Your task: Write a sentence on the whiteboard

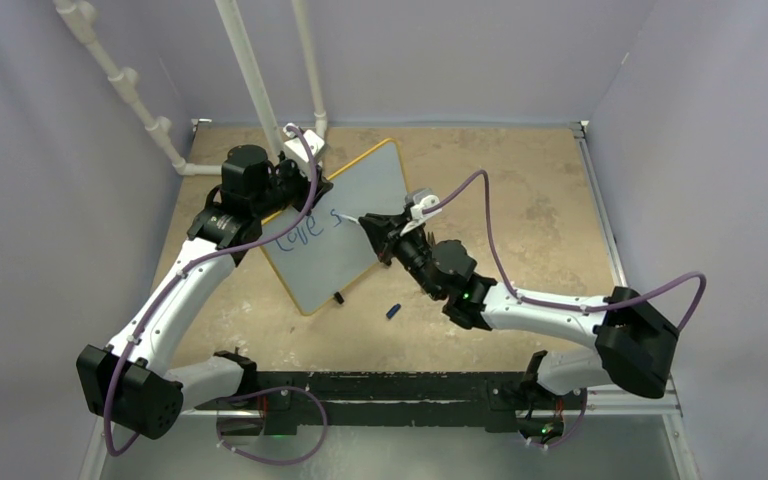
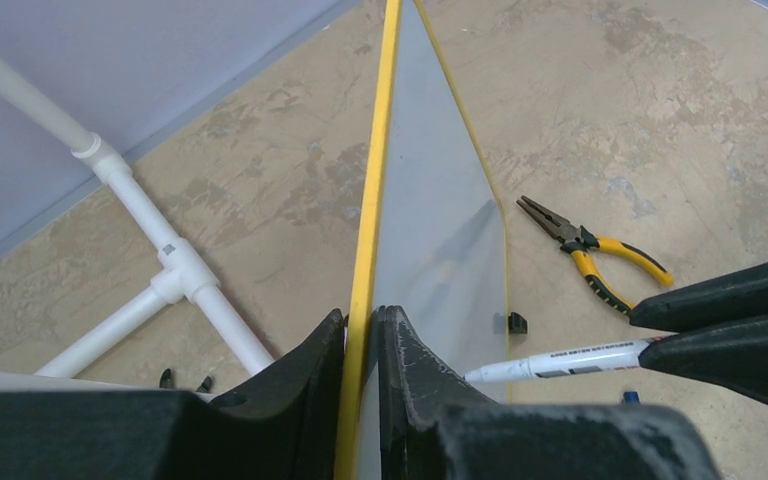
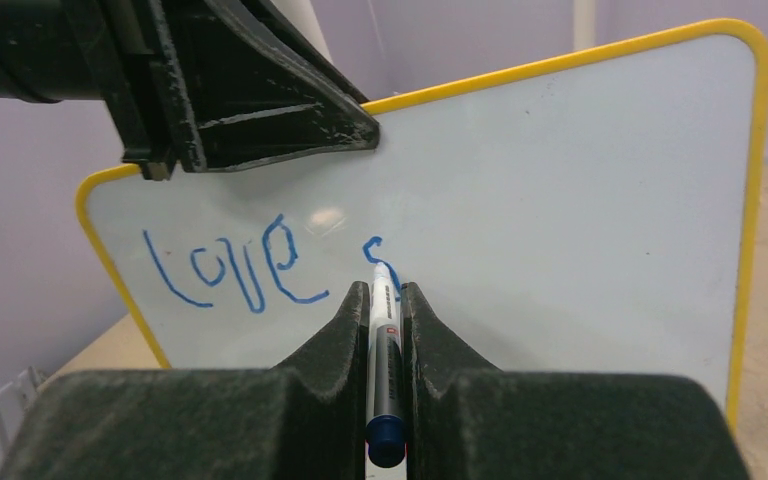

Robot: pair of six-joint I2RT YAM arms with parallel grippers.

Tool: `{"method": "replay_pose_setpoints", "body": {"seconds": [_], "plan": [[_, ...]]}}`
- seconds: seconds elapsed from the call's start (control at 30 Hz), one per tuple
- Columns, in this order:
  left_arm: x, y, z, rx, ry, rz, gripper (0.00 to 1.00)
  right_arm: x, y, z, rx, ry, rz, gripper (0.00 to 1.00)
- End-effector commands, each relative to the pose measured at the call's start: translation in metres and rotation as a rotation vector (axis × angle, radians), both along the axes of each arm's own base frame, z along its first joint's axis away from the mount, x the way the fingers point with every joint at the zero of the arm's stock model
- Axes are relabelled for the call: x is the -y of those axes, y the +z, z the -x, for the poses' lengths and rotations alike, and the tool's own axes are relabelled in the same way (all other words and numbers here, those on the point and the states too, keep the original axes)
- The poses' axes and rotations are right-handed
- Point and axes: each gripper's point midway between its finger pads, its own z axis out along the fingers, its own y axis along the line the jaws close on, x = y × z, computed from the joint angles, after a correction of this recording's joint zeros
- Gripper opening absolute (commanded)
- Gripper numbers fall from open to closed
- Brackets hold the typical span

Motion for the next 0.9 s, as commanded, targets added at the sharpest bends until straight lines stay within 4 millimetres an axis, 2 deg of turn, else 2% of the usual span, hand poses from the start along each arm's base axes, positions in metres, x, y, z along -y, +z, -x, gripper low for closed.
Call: {"method": "replay_pose_setpoints", "body": {"seconds": [0.0,0.57,0.87], "plan": [[-0.009,-0.006,-0.002,-0.002,0.028,-0.017,0.0,0.007,0.017,-0.011,0.032,-0.068,-0.02,0.0],[-0.009,-0.006,-0.001,0.0,0.019,-0.02,0.0,0.003,0.033,-0.016,0.078,-0.07,-0.044,0.0],[-0.009,-0.005,0.0,0.002,0.013,-0.018,0.0,-0.001,0.03,-0.022,0.08,-0.085,-0.028,0.0]]}}
